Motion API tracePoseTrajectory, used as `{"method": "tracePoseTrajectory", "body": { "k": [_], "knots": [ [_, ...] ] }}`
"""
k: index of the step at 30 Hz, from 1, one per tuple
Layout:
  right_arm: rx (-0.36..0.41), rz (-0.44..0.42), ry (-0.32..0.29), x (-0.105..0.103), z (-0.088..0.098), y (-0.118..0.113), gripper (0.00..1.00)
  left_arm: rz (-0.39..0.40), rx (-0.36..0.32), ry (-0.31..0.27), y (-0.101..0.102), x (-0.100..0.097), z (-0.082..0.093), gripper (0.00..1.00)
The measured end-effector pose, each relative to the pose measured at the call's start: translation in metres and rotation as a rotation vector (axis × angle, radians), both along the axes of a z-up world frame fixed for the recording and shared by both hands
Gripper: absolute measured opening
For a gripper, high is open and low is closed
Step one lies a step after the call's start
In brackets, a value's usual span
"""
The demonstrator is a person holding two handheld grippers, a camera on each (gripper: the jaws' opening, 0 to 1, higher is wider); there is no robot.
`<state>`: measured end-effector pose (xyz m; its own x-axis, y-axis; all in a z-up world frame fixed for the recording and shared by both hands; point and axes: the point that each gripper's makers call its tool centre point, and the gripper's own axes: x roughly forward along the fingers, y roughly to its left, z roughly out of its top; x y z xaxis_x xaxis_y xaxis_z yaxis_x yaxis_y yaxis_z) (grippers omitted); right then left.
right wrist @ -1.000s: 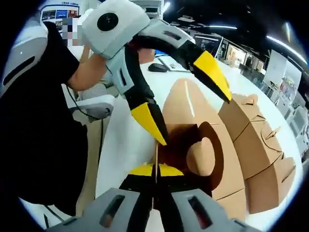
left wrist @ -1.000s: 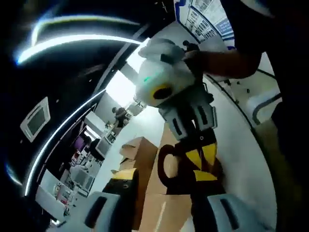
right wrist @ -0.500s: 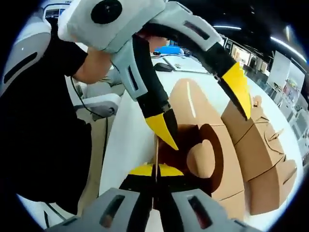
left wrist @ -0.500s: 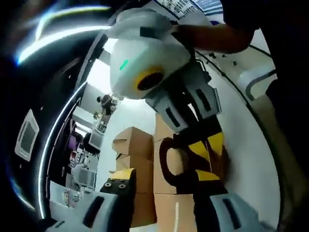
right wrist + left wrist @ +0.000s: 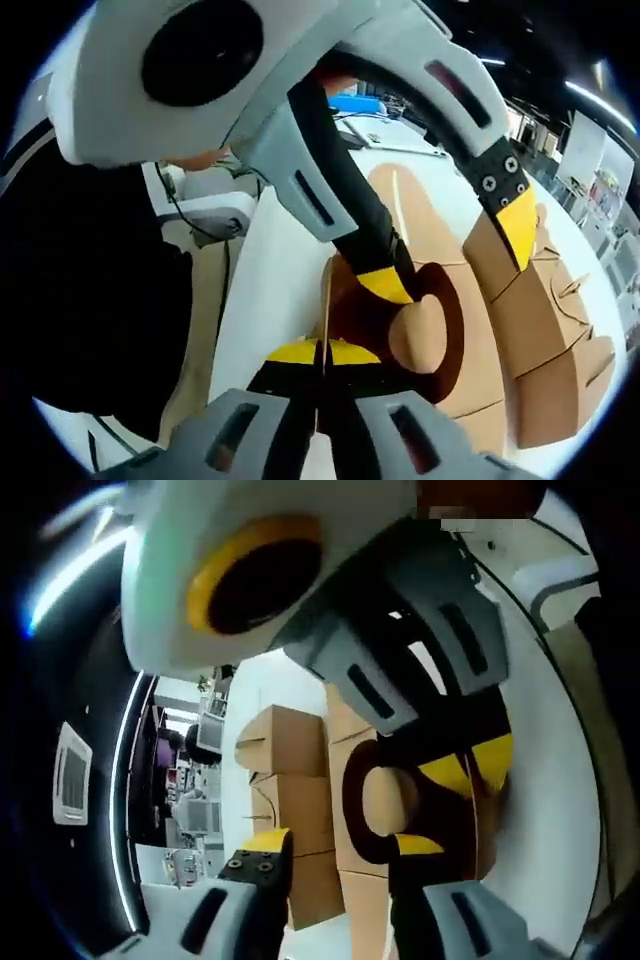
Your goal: Pick up one paper box from the group, open the paper box, and remove the item inside
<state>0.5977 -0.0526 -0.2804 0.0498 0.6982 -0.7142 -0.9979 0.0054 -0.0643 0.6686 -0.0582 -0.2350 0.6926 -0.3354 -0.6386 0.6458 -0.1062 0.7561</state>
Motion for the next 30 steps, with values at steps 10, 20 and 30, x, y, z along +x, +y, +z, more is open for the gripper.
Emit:
{"method": "tracePoseTrajectory", "body": {
  "k": [10, 20, 30],
  "knots": [
    [-0.006, 0.026, -0.008, -0.003, 0.000, -0.001, 0.03, 0.052, -0.245, 0.046, -0.003, 0.001, 0.011, 0.40],
    [-0.015, 0.037, -0.009, -0.004, 0.001, -0.001, 0.02, 0.097, -0.427, 0.135, -0.007, 0.005, 0.010, 0.41],
    [-0.014, 0.064, 0.003, -0.011, 0.000, 0.002, 0.02, 0.125, -0.566, 0.085, 0.015, 0.031, 0.041, 0.36]
  ]
}}
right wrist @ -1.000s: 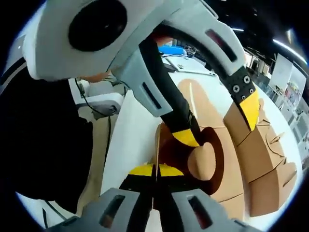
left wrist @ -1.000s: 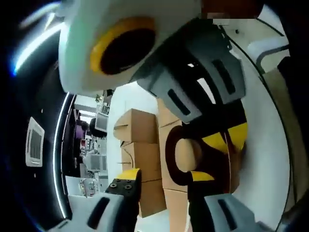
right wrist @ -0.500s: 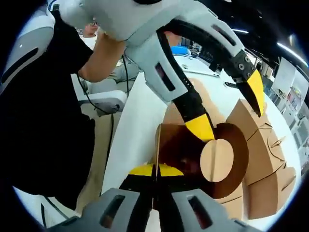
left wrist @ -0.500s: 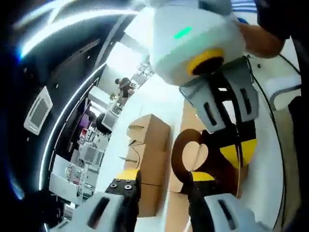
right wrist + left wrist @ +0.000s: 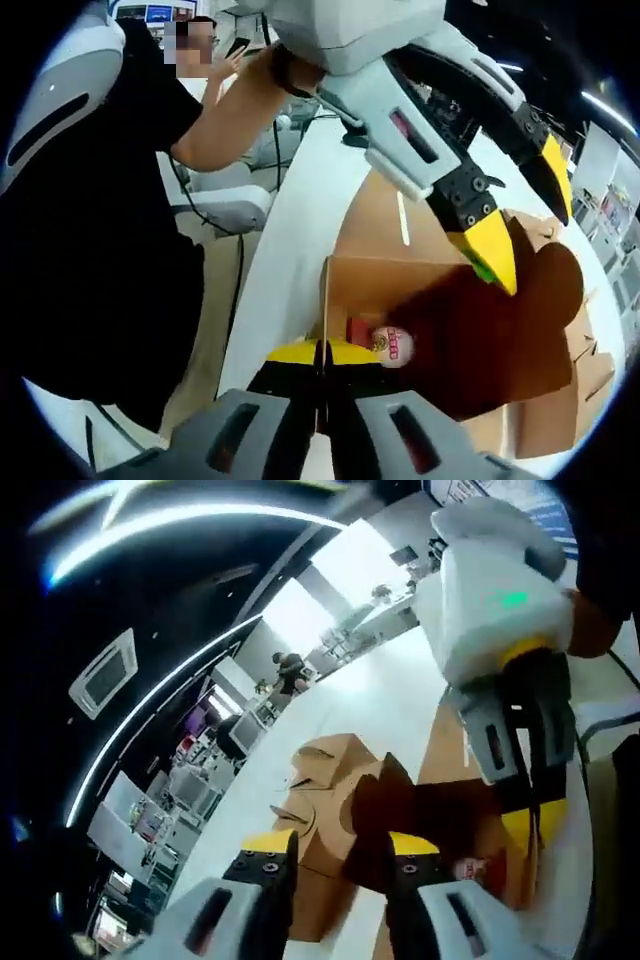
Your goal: Pick up one paper box from the group, open the paper box, and remove the item inside
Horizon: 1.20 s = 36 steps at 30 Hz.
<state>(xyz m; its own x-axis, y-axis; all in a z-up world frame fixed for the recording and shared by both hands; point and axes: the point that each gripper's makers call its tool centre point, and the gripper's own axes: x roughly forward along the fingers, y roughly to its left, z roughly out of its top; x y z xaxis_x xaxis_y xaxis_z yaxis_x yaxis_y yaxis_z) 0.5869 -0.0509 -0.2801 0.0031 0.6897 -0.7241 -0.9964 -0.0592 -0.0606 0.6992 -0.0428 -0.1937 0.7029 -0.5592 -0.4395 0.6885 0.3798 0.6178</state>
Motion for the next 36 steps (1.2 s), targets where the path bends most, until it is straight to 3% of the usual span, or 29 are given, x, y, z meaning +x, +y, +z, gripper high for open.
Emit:
{"method": "tracePoseTrajectory", "body": {
  "k": [3, 7, 13, 17, 19, 22, 23, 27, 29, 33, 34, 36],
  "knots": [
    [0.001, -0.004, 0.001, 0.000, 0.000, 0.000, 0.02, 0.019, -0.004, -0.012, 0.003, 0.005, -0.002, 0.36],
    [0.002, -0.004, 0.003, 0.000, 0.000, 0.000, 0.02, 0.026, 0.008, -0.093, 0.002, 0.013, -0.008, 0.35],
    [0.002, -0.006, 0.007, 0.000, -0.001, 0.000, 0.03, -0.039, 0.065, -0.164, -0.005, 0.006, -0.015, 0.30],
    [0.005, -0.008, 0.010, 0.000, -0.001, 0.000, 0.03, -0.089, -0.004, -0.037, -0.012, -0.004, -0.024, 0.29],
    [0.009, -0.011, 0.013, 0.000, -0.001, 0.000, 0.03, -0.103, -0.032, 0.057, -0.011, -0.007, -0.033, 0.29],
    [0.018, -0.017, 0.014, 0.000, -0.001, 0.000, 0.03, -0.098, 0.014, 0.090, -0.005, 0.000, -0.048, 0.31],
    [0.021, -0.017, 0.010, 0.001, 0.000, 0.000, 0.03, -0.101, -0.044, 0.138, -0.009, -0.003, -0.047, 0.31],
    [0.021, -0.014, 0.003, 0.001, 0.000, 0.000, 0.03, -0.084, -0.095, 0.208, -0.005, 0.003, -0.047, 0.30],
    [0.033, -0.018, 0.009, 0.001, 0.000, 0.000, 0.03, -0.069, -0.146, 0.292, -0.004, 0.005, -0.050, 0.30],
    [0.036, -0.018, 0.007, 0.001, 0.000, 0.000, 0.03, -0.072, -0.179, 0.350, -0.004, 0.007, -0.053, 0.30],
    [0.035, -0.017, 0.010, 0.001, 0.000, 0.000, 0.03, -0.066, -0.215, 0.408, -0.005, 0.005, -0.056, 0.29],
    [0.036, -0.017, 0.012, 0.001, 0.000, 0.000, 0.03, -0.088, -0.229, 0.422, -0.006, 0.005, -0.056, 0.27]
  ]
}}
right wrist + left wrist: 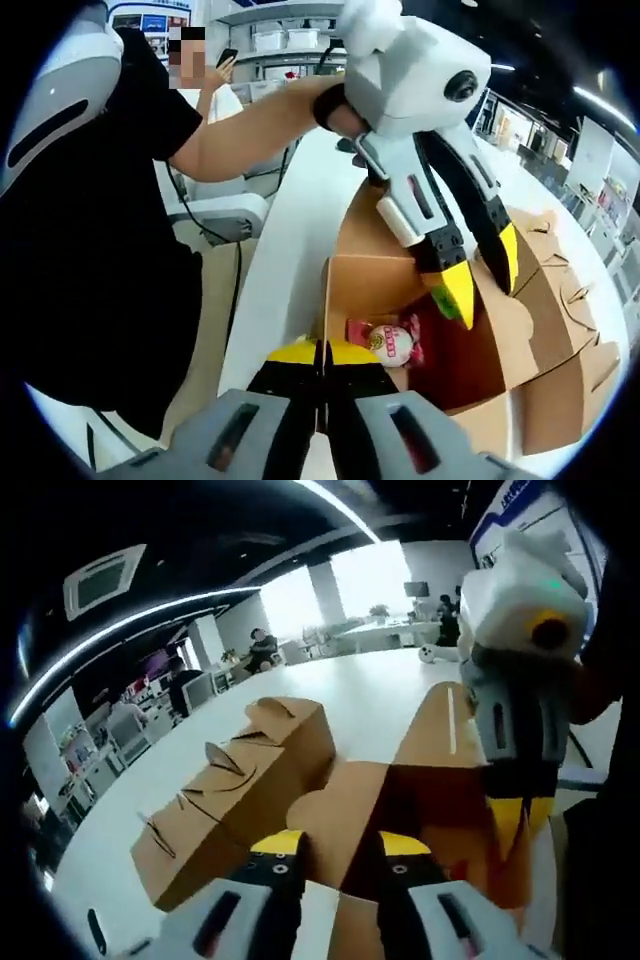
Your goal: Pick up one paper box from the group, open the paper box, and remove the item inside
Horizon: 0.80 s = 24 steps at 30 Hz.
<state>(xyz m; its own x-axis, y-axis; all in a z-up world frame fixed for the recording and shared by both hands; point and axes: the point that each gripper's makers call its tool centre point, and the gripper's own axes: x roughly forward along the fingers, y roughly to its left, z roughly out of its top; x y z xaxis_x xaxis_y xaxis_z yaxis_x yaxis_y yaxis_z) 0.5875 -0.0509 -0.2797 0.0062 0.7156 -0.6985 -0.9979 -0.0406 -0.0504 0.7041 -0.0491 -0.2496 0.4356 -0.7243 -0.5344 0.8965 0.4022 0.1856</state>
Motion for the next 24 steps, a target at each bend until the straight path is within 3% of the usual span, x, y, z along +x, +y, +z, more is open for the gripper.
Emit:
{"method": "tracePoseTrajectory", "body": {
  "k": [8, 16, 24],
  "knots": [
    [0.004, -0.006, -0.005, 0.001, 0.000, 0.000, 0.03, -0.012, -0.143, 0.180, -0.005, -0.005, -0.005, 0.22],
    [0.008, -0.001, 0.000, 0.001, 0.000, 0.000, 0.03, -0.008, -0.223, 0.327, -0.008, -0.009, -0.009, 0.18],
    [0.015, 0.012, 0.004, 0.000, 0.000, -0.001, 0.03, -0.011, -0.241, 0.428, -0.011, -0.012, -0.012, 0.16]
  ]
}}
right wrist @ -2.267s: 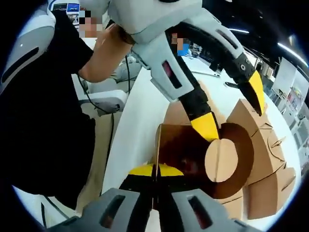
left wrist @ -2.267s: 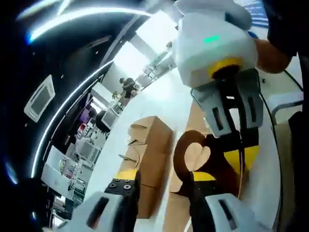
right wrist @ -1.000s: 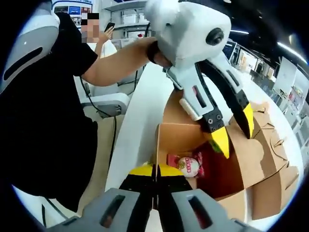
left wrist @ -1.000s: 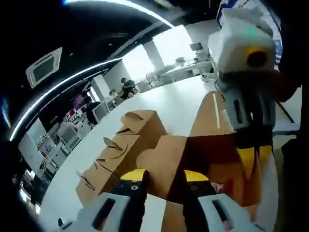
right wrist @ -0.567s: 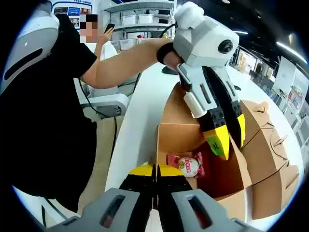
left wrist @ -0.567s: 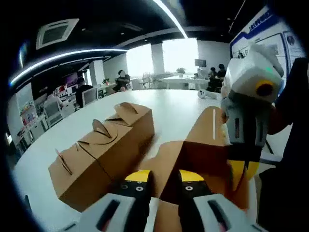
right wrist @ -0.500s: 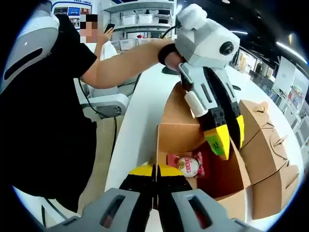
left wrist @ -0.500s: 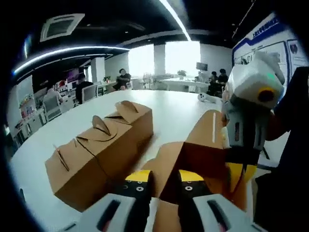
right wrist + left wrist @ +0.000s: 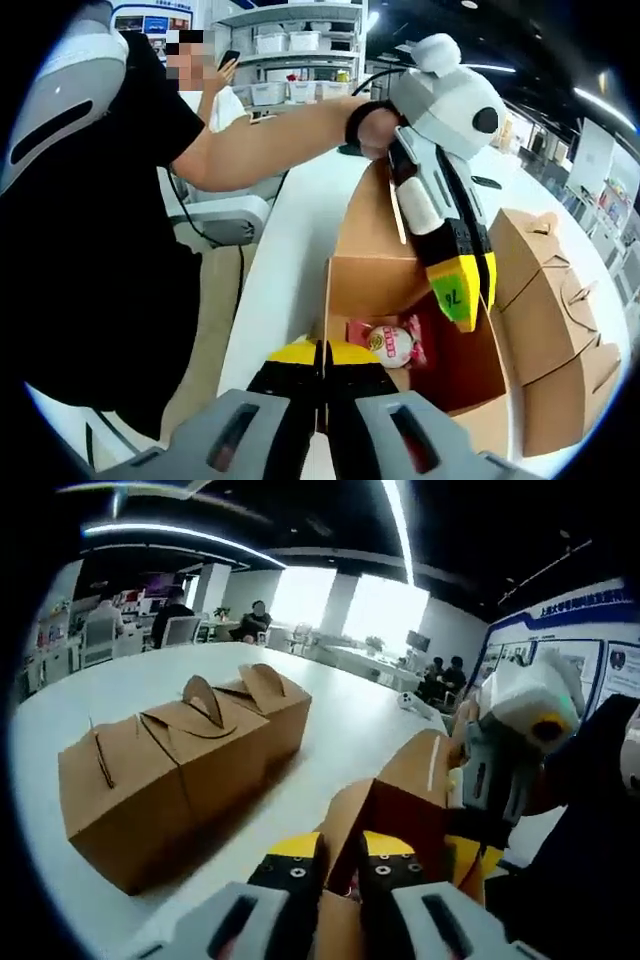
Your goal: Pick up one paper box from the group, open the paper box, and remove the item inside
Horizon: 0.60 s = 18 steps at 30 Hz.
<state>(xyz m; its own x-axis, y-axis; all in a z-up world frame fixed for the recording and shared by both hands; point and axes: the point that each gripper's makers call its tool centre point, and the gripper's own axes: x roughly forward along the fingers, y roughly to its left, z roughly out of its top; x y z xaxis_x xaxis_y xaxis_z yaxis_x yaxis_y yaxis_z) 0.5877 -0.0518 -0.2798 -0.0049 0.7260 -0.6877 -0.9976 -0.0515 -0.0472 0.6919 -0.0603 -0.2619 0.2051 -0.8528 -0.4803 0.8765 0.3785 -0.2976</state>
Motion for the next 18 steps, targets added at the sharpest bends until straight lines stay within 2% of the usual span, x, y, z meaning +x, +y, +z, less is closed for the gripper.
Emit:
{"method": "tracePoseTrajectory", "body": {
  "k": [5, 6, 8, 11, 12, 15, 16, 17, 18],
  "knots": [
    [0.005, 0.003, -0.005, 0.000, 0.000, 0.000, 0.03, 0.001, -0.007, 0.044, 0.001, -0.002, -0.002, 0.14],
    [0.009, 0.004, -0.008, 0.000, 0.000, 0.000, 0.03, 0.013, -0.028, 0.078, 0.001, -0.003, -0.002, 0.14],
    [0.016, 0.006, -0.012, 0.000, 0.000, 0.000, 0.03, 0.023, -0.061, 0.096, 0.002, -0.001, -0.001, 0.14],
    [0.016, 0.009, -0.016, 0.000, 0.000, 0.000, 0.03, 0.029, -0.072, 0.097, 0.002, -0.002, -0.001, 0.14],
    [0.015, 0.009, -0.016, 0.000, 0.000, 0.000, 0.03, 0.030, -0.069, 0.080, 0.002, -0.002, 0.000, 0.14],
    [0.014, 0.014, -0.013, -0.001, 0.000, 0.000, 0.03, 0.025, -0.061, -0.033, 0.001, 0.000, 0.003, 0.17],
    [0.014, 0.014, -0.013, -0.001, 0.000, 0.000, 0.03, 0.027, -0.061, -0.105, 0.001, 0.003, 0.006, 0.19],
    [0.017, 0.013, -0.009, 0.000, 0.001, 0.000, 0.03, 0.017, -0.058, -0.236, 0.000, 0.007, 0.011, 0.20],
    [0.020, 0.012, -0.007, 0.000, 0.001, 0.000, 0.03, 0.045, -0.025, -0.373, 0.005, 0.015, 0.017, 0.23]
  ]
}}
